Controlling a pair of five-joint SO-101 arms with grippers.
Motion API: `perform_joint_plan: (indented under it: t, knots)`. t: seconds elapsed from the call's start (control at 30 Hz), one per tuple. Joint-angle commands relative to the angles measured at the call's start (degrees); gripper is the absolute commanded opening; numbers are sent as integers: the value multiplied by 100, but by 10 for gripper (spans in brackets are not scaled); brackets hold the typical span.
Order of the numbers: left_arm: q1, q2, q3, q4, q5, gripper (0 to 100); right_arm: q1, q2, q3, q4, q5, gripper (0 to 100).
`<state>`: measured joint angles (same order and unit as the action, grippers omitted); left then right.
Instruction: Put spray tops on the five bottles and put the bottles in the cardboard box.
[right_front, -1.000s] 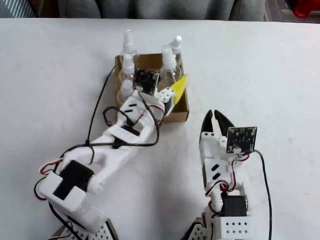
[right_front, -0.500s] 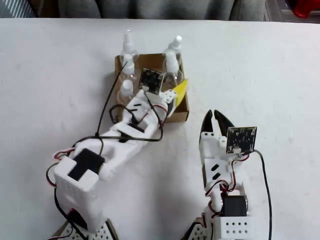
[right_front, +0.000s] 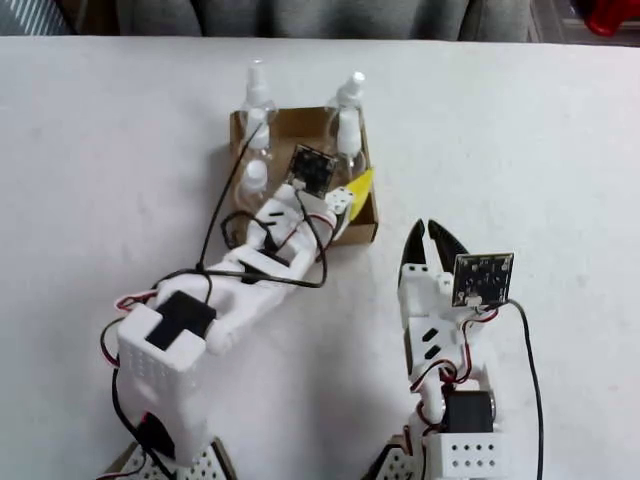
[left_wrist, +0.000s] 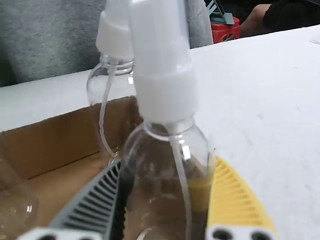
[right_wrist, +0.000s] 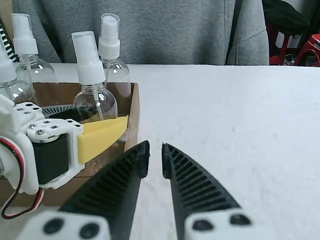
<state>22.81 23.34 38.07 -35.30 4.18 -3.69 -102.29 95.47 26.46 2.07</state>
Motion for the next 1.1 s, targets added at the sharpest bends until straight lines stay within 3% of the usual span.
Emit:
perform_joint_plan:
  t: [0.0,0.23,0.7,0.93,1.07]
  knots:
    - [-66,-22,-229,-141,-70,33,-22,-66,53,40,53,16]
    - [-66,-31,-70,-97,-9,205,-4,-66,62,48,53,16]
    - [-75,-31,-9,-70,-18,221,-22,-75,132,48,62,16]
    - [-48,-31,-62,360,-9,397,-22,-75,132,48,62,16]
    - [-48,-40,-62,387,-9,443,-22,-75,132,48,62,16]
